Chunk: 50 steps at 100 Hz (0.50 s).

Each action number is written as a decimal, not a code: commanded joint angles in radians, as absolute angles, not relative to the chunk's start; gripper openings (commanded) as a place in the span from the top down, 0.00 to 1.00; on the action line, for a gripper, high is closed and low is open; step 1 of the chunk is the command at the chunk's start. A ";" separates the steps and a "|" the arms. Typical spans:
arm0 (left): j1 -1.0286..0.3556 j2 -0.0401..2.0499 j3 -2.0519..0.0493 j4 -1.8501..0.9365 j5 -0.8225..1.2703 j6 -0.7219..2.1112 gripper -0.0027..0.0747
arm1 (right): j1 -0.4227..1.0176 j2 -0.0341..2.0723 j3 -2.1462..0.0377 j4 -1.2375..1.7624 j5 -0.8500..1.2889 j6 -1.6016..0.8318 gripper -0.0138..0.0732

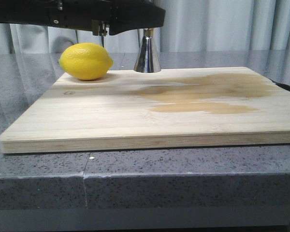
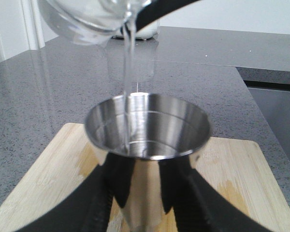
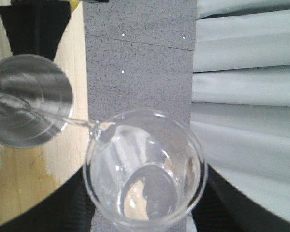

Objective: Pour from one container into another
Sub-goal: 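Tilt the beaker with the right gripper, pouring liquid into the jigger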

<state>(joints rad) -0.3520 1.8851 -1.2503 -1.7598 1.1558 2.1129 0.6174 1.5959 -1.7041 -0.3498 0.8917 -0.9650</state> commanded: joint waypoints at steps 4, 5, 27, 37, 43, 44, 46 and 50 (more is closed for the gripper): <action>-0.353 1.825 -1.283 -1.834 1.214 2.106 0.70 | 0.619 1.554 -1.739 -0.391 0.817 -1.004 0.45; -0.353 1.825 -1.283 -1.834 1.214 2.106 0.70 | 0.619 1.554 -1.739 -0.391 0.817 -1.007 0.45; -0.353 1.825 -1.283 -1.834 1.214 2.106 0.70 | 0.619 1.554 -1.739 -0.391 0.817 -1.028 0.45; -0.353 1.825 -1.283 -1.834 1.214 2.106 0.70 | 0.619 1.554 -1.739 -0.391 0.815 -1.028 0.45; -0.353 1.825 -1.283 -1.836 1.214 2.106 0.70 | 0.619 1.554 -1.739 -0.391 0.815 -1.030 0.45; -0.353 1.825 -1.283 -1.836 1.214 2.106 0.70 | 0.619 1.554 -1.739 -0.391 0.815 -1.031 0.45; -0.353 1.825 -1.283 -1.836 1.214 2.106 0.70 | 0.619 1.554 -1.739 -0.391 0.815 -1.039 0.45; -0.353 1.825 -1.283 -1.836 1.214 2.106 0.70 | 0.619 1.554 -1.739 -0.391 0.817 -1.054 0.45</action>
